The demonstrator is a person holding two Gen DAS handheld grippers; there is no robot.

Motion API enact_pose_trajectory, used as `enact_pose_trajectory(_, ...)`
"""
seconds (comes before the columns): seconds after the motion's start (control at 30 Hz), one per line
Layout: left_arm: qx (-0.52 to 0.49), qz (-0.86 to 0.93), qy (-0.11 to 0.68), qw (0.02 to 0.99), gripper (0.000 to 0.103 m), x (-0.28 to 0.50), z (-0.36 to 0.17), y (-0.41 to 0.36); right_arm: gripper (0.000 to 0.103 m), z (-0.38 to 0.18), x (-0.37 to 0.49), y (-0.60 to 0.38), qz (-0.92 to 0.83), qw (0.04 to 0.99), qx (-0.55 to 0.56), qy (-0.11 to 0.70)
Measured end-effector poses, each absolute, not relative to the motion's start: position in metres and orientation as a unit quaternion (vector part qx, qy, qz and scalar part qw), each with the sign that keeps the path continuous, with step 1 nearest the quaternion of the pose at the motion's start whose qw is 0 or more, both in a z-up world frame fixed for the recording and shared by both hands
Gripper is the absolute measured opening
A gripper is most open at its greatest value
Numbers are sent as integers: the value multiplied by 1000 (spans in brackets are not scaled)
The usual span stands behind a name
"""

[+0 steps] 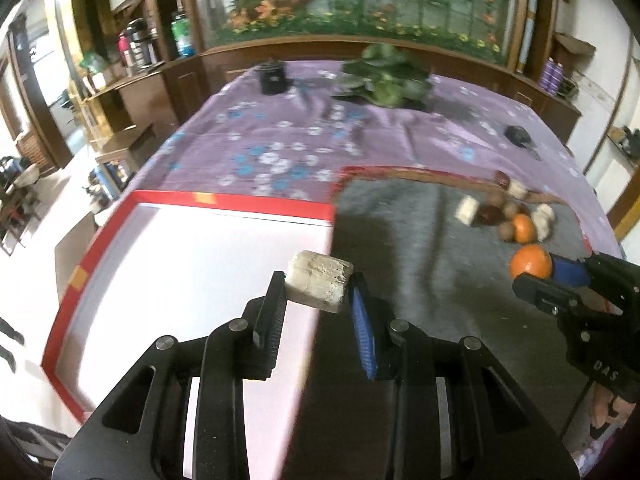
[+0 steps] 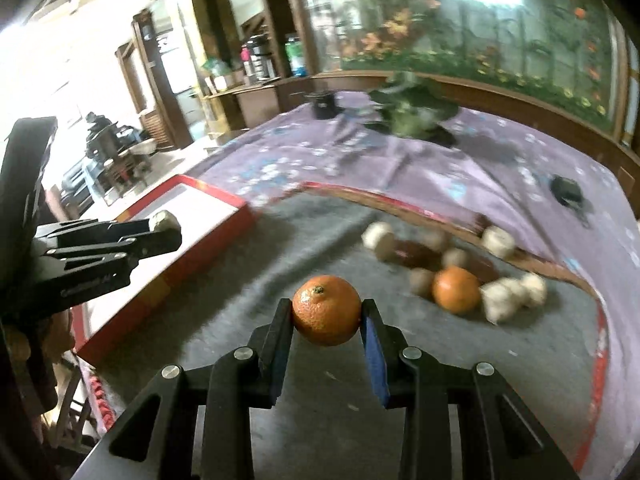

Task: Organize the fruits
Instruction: 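Carry the cream block to the white tray with the left gripper while the right gripper grasps the orange, then open the left gripper over the tray while the right gripper sets the orange in the tray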

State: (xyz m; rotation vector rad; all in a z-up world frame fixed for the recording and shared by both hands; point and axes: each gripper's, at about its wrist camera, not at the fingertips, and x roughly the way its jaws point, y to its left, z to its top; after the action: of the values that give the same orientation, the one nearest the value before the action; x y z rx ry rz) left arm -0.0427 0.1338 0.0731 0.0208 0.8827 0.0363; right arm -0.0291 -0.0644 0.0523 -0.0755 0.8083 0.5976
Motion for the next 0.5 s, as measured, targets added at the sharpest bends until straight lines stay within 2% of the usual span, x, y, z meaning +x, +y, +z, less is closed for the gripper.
enact_pose_trajectory(0.5, -37, 79, 458, 885, 31, -9, 59, 231, 33, 66, -5, 66, 392, 833, -68, 384)
